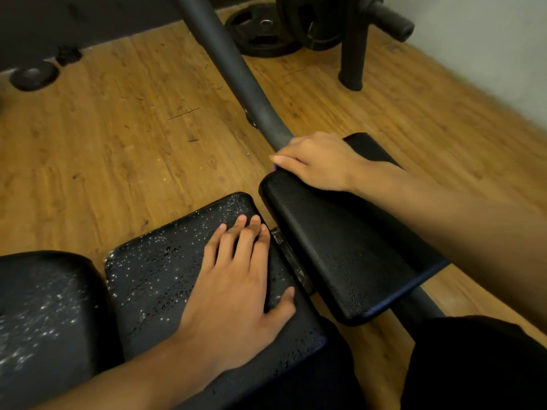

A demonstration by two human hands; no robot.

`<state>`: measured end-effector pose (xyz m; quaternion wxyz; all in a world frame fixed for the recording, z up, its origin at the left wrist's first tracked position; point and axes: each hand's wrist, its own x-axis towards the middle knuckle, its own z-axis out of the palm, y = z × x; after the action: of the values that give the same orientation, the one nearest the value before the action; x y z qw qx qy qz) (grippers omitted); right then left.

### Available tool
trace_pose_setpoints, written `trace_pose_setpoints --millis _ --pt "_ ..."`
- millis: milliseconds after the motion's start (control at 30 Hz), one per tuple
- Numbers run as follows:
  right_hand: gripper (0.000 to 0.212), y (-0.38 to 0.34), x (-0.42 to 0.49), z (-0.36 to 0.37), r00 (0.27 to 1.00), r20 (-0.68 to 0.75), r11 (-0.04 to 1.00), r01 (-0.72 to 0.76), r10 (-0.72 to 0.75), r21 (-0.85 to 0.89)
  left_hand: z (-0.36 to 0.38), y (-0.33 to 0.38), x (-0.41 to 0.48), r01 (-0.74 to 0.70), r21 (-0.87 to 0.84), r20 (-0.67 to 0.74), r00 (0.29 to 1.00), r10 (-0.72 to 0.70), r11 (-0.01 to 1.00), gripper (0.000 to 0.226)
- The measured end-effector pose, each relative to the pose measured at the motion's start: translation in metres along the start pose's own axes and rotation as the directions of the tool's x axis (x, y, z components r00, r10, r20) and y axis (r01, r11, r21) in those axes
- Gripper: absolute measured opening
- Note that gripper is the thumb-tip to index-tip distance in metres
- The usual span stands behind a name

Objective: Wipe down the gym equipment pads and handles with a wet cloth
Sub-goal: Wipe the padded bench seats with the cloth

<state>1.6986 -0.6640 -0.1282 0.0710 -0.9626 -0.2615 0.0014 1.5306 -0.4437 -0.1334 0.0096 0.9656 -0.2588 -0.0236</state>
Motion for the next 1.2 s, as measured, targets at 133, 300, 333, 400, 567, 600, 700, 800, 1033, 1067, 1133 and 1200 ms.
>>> trace_pose_setpoints --millis 133,300,333,400,567,600,700,800,1033,1067,1133,1200 --pt "0.045 -0.017 0.016 0.001 0.979 0.099 0.983 0.181 -0.18 0.001 -0.001 0.0 -0.001 0.0 0.0 0.024 1.0 0.0 1.0 0.087" --pt "0.058 0.02 0.016 -0.002 0.943 0.085 0.943 0.309 -0.321 0.126 -0.001 -0.001 0.0 -0.003 -0.003 0.034 0.999 0.003 1.0 0.087" --pt "0.065 0.03 0.015 -0.006 0.942 0.073 0.939 0.316 -0.328 0.137 -0.001 -0.001 0.0 -0.001 -0.002 0.034 0.999 0.001 1.0 0.087" --pt "0.072 0.052 0.004 -0.019 0.951 0.067 0.947 0.291 -0.302 0.137 -0.002 0.0 0.0 0.002 -0.002 0.042 0.999 -0.002 1.0 0.086" --pt "0.066 0.043 0.005 -0.01 0.967 0.056 0.967 0.247 -0.25 0.068 -0.001 0.0 0.0 0.012 0.005 0.045 0.999 -0.012 1.0 0.087" --pt "0.065 0.026 0.014 -0.001 0.96 0.029 0.96 0.276 -0.278 0.055 -0.001 0.0 0.0 0.014 0.008 0.045 0.999 -0.014 1.0 0.087" --pt "0.053 -0.014 0.028 0.014 0.951 0.01 0.947 0.308 -0.31 0.088 -0.001 0.0 0.0 0.003 0.013 0.05 0.999 -0.003 1.0 0.086" --pt "0.043 -0.001 0.016 0.003 0.925 0.007 0.914 0.373 -0.379 0.158 -0.002 0.0 -0.001 -0.003 0.022 0.064 0.998 0.001 1.0 0.085" --pt "0.062 0.084 -0.015 -0.021 0.996 -0.013 0.987 -0.087 0.089 0.136 -0.001 0.0 0.0 -0.003 0.023 0.057 0.998 0.002 1.0 0.086" --pt "0.067 0.07 -0.007 -0.018 0.997 -0.025 0.995 -0.077 0.079 0.065 -0.001 0.0 0.0 -0.005 0.023 0.055 0.999 0.003 1.0 0.086" --pt "0.075 0.026 0.012 -0.003 0.997 -0.042 0.998 0.058 -0.058 -0.002 -0.001 0.001 -0.001 -0.003 0.018 0.051 0.999 0.002 1.0 0.085" --pt "0.074 -0.009 0.022 0.009 0.983 -0.052 0.984 0.176 -0.175 0.001 -0.003 0.001 0.0 -0.002 0.011 0.049 0.999 0.002 1.0 0.085"
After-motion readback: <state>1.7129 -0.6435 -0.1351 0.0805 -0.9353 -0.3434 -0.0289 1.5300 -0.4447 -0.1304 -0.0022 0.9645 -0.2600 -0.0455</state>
